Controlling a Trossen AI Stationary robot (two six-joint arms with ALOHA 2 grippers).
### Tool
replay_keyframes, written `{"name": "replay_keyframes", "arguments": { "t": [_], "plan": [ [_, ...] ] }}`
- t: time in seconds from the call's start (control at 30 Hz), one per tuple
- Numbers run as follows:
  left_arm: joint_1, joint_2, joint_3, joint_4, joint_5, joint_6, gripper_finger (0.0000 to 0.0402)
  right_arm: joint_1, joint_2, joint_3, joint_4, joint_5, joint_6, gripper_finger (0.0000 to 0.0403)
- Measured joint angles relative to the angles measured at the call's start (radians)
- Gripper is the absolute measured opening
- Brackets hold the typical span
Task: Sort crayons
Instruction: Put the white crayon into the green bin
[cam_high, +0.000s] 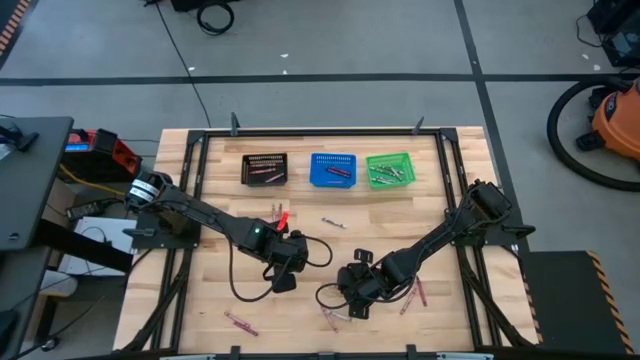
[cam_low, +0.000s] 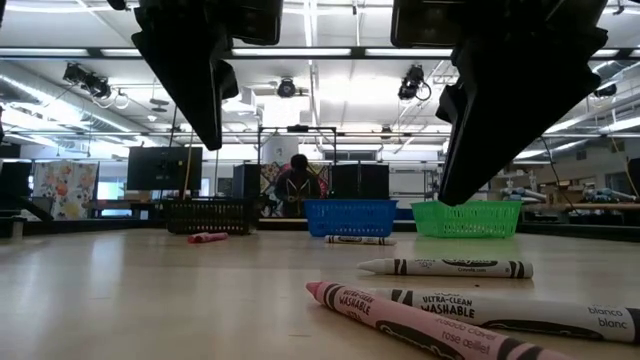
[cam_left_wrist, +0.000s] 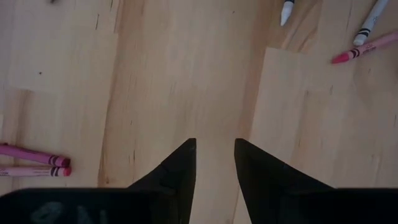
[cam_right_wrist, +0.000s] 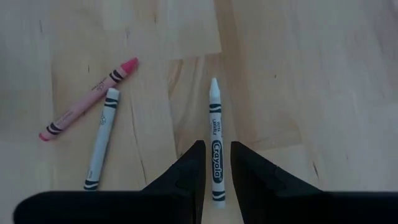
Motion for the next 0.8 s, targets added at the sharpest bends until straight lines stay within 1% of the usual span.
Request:
{"name": "replay_keyframes", "arguments": {
  "t": [0.27,0.5,0.8],
  "plan": [
    [0.000,0.000,0.000,0.020,0.000,0.000,0.0121,0.001,0.000,-0.069,0.084,-0.005,0.038,0.0082],
    [0.003,0.000,0.000,0.016,0.000,0.008,0.0121,0.001,0.000,-0.079,0.087,-0.019,0.041,0.0082],
    [0.019,0.000,0.000,-0.066,0.000,0.030,0.0121,0.002,0.000,-0.079,0.090,-0.048,0.040,0.0082]
  ]
}}
